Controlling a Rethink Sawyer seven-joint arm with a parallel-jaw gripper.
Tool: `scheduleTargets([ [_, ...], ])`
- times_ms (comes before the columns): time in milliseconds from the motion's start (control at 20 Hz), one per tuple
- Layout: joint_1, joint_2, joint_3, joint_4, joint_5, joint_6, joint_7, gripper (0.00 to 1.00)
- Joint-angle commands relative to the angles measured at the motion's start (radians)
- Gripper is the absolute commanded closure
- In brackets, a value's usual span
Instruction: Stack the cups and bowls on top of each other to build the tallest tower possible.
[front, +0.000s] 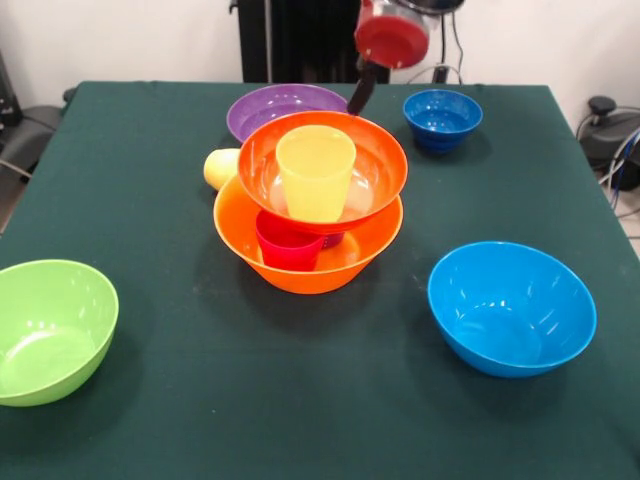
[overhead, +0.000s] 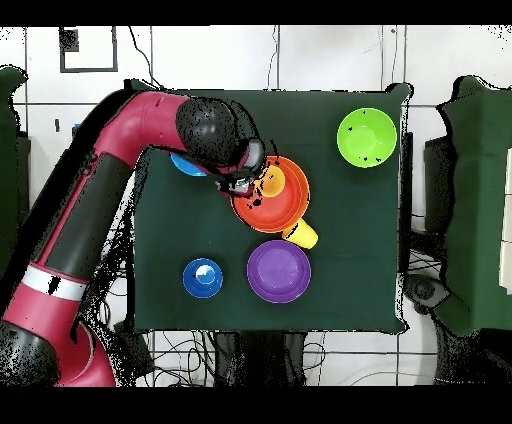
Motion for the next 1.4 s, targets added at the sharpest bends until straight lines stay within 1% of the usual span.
scheduleTargets([
  [50, 0.105, -0.123, 0.146, 0.115, 0.048, -0.033, -0.177, 0.00],
  [100, 0.115, -0.158, 0.137, 0.119, 0.044, -0.050, -0.168, 0.00],
  [200, 0.121, -0.201, 0.123, 0.127, 0.031, -0.069, -0.160, 0.00],
  [300, 0.118, -0.228, 0.121, 0.114, 0.020, -0.112, -0.133, 0.00],
  [450, 0.112, -0.220, 0.145, 0.117, 0.003, -0.161, -0.116, 0.00],
  [500, 0.115, -0.194, 0.157, 0.141, -0.012, -0.175, -0.117, 0.00],
  [650, 0.134, -0.164, 0.184, 0.202, -0.031, -0.169, -0.143, 0.00],
  [850, 0.168, -0.154, 0.204, 0.259, -0.025, -0.118, -0.169, 0.00],
  [950, 0.181, -0.173, 0.227, 0.277, 0.003, -0.098, -0.175, 0.00],
  [1000, 0.187, -0.189, 0.242, 0.289, 0.024, -0.066, -0.206, 0.00],
  [1150, 0.183, -0.228, 0.299, 0.309, 0.056, -0.095, -0.232, 0.00],
  [1200, 0.192, -0.197, 0.288, 0.325, 0.012, -0.052, -0.299, 0.00],
  [1300, 0.198, -0.152, 0.285, 0.353, -0.053, -0.032, -0.340, 0.00],
  [1350, 0.196, -0.151, 0.294, 0.362, -0.058, -0.044, -0.326, 0.00],
  [1400, 0.192, -0.162, 0.314, 0.378, -0.046, -0.070, -0.297, 0.00],
])
